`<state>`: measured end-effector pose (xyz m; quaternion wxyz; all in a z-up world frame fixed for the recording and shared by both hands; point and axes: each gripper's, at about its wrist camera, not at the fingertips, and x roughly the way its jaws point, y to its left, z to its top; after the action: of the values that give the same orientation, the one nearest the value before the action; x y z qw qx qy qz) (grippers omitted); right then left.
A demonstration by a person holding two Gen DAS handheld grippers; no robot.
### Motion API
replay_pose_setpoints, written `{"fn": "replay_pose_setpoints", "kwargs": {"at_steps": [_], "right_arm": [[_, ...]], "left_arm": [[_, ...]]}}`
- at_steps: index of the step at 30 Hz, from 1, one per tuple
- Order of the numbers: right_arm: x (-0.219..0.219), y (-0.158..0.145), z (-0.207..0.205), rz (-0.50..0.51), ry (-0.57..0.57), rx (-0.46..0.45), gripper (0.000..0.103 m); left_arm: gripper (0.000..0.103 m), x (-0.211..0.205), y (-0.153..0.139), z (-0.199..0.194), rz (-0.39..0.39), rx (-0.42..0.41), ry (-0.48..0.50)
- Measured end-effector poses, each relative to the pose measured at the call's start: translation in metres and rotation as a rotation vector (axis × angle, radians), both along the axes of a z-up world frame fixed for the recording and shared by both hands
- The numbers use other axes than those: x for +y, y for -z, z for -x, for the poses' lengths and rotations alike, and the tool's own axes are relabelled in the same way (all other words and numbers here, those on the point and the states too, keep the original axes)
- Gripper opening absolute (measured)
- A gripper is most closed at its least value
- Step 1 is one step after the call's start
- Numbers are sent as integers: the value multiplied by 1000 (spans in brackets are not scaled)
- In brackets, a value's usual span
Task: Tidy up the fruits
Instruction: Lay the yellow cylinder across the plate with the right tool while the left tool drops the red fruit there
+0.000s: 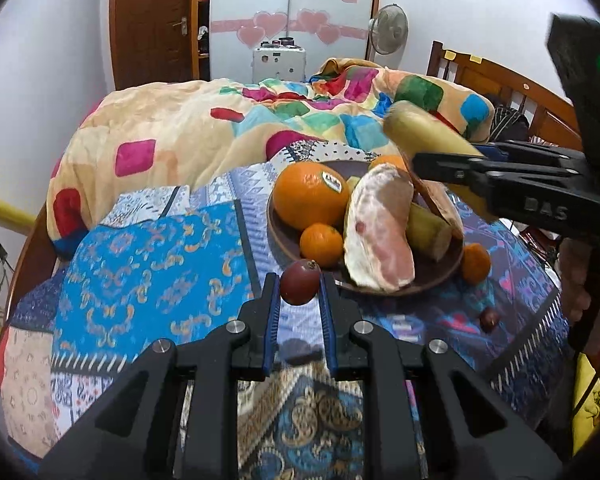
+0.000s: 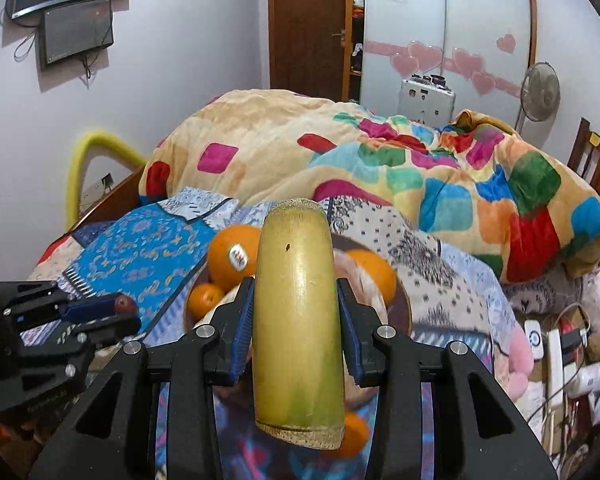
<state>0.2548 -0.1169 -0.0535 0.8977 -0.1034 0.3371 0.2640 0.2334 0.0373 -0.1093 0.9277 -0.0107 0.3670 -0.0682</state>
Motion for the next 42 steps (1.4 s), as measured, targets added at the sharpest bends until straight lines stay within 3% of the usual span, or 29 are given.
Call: {"fn": "replay_pose_setpoints", "kwargs": {"at_steps": [15, 28, 42], "right_arm": [[29, 13, -30, 132, -20, 21, 36], [20, 11, -24, 108, -34, 37, 39], [-2, 10, -7, 73, -67, 20, 41]], "left_arm": [[19, -4, 6, -14, -4, 0, 17], [19, -13, 3, -11, -3, -4, 38], [19, -51, -2, -6, -37, 0, 108]]}}
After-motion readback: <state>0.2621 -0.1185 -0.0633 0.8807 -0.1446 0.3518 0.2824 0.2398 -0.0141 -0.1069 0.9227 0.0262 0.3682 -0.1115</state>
